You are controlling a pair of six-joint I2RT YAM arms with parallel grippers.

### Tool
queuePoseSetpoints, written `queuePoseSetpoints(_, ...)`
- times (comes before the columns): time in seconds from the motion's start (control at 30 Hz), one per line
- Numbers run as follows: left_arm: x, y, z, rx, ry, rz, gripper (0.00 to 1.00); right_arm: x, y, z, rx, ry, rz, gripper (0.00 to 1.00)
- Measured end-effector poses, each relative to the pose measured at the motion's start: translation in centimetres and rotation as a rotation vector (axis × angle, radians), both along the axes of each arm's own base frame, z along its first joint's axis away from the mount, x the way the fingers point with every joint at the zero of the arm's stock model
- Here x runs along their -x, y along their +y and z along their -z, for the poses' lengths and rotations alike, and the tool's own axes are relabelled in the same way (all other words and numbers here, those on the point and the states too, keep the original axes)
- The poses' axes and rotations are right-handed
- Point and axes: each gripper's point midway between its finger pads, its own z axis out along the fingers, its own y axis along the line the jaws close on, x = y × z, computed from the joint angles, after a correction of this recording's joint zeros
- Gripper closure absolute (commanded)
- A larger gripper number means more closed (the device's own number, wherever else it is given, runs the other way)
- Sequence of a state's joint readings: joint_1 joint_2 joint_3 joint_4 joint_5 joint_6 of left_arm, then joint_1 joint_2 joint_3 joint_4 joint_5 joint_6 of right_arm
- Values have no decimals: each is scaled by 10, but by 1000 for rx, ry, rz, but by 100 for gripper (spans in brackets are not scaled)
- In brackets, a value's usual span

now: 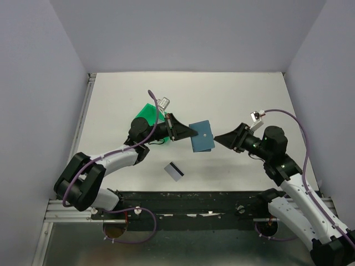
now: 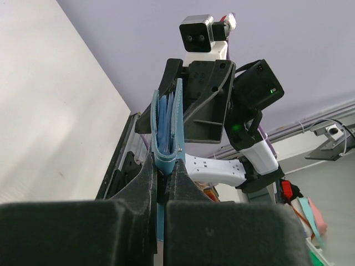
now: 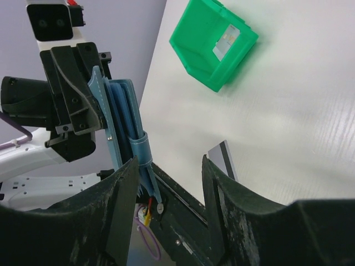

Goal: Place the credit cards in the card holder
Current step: Place the card holder at the center of the board.

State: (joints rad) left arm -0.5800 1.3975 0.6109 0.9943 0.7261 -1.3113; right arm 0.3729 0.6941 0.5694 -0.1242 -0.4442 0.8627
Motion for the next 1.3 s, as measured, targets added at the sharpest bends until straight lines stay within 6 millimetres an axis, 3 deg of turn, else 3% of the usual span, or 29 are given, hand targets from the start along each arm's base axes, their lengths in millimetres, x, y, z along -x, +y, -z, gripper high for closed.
queuePoseSetpoints(0.67,4,-9,8,19,22,53,100,-1,22,-5,-76,-9,-127,44)
queuePoseSetpoints(0.73,4,-12,8,36,31,66,100,-1,24,-4,-82,0,-137,52)
queuePoseSetpoints(0.87,2,-15,13,63,65,83,100,-1,26,-3,-96,4,-153,87)
queuePoseSetpoints(0.9,1,-16,15,64,81,86,94,-1,27,-4,-97,1,-154,89)
queuePoseSetpoints(1.0,0,-17,18,67,98,89,58,-1,26,-3,-95,1,-148,98)
queuePoseSetpoints(1.13,-1,-17,21,30,85,76,21,-5,17,4,-43,26,-86,100)
queuePoseSetpoints(1.2,-1,-13,20,-10,75,48,13,-9,10,13,-1,49,-33,100)
queuePoseSetpoints(1.3,-2,-2,20,-101,43,-32,11,-17,-6,30,87,101,64,100)
